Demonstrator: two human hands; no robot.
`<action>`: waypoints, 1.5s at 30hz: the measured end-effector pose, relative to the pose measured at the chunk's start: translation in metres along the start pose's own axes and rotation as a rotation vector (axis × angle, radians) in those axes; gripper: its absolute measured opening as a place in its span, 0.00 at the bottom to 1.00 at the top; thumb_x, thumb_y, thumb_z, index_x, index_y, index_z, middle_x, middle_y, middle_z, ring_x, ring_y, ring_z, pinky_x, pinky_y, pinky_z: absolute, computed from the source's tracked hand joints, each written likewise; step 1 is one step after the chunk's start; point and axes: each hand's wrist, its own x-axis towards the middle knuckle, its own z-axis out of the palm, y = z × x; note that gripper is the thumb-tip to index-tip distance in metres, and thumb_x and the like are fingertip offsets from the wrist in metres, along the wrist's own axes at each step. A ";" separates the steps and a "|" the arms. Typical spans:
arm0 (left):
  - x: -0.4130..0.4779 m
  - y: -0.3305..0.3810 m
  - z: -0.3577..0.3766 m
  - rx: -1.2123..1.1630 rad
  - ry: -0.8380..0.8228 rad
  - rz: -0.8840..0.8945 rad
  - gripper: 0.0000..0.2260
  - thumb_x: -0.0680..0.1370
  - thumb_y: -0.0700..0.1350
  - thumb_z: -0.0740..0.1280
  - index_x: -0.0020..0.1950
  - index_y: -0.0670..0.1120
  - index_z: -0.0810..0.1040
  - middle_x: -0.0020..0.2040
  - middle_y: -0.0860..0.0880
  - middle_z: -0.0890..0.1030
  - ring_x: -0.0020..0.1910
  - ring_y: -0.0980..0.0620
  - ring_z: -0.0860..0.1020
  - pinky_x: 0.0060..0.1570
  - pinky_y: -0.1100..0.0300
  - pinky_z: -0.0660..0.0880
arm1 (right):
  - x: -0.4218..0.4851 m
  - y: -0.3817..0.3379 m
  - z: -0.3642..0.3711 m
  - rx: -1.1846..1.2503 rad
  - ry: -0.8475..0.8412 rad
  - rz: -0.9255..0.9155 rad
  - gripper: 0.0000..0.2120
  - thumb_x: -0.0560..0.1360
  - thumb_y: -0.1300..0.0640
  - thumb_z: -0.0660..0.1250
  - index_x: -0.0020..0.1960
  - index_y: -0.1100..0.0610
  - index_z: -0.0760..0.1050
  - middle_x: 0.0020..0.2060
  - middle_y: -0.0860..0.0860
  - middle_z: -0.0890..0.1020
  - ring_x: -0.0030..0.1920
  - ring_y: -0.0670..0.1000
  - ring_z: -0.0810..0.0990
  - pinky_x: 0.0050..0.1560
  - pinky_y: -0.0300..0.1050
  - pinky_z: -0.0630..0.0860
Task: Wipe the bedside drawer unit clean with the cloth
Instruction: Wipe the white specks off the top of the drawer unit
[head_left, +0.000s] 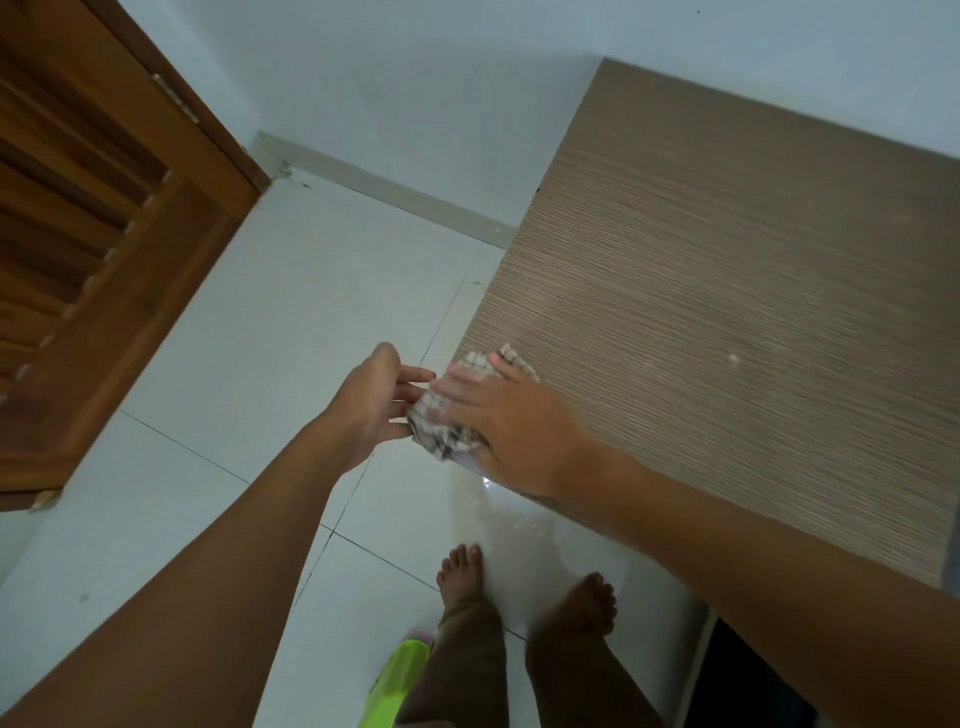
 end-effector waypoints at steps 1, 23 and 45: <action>0.001 0.000 -0.001 0.026 -0.001 0.001 0.17 0.77 0.45 0.53 0.53 0.40 0.80 0.44 0.42 0.84 0.44 0.45 0.82 0.44 0.52 0.77 | -0.012 0.000 0.002 -0.002 -0.022 -0.048 0.22 0.73 0.52 0.56 0.66 0.49 0.75 0.68 0.50 0.75 0.72 0.52 0.68 0.73 0.60 0.57; -0.022 -0.010 0.109 1.276 -0.121 0.694 0.35 0.76 0.61 0.66 0.79 0.57 0.55 0.81 0.48 0.43 0.79 0.49 0.41 0.75 0.40 0.44 | -0.177 -0.024 -0.085 0.560 0.882 1.041 0.16 0.78 0.60 0.59 0.32 0.49 0.72 0.24 0.44 0.75 0.25 0.47 0.73 0.26 0.45 0.71; -0.018 0.001 0.094 1.425 -0.282 0.718 0.30 0.80 0.53 0.61 0.79 0.56 0.52 0.81 0.48 0.40 0.79 0.49 0.39 0.76 0.41 0.49 | -0.151 -0.033 0.031 0.211 0.747 1.231 0.27 0.73 0.53 0.54 0.71 0.55 0.70 0.72 0.53 0.69 0.75 0.53 0.61 0.76 0.51 0.46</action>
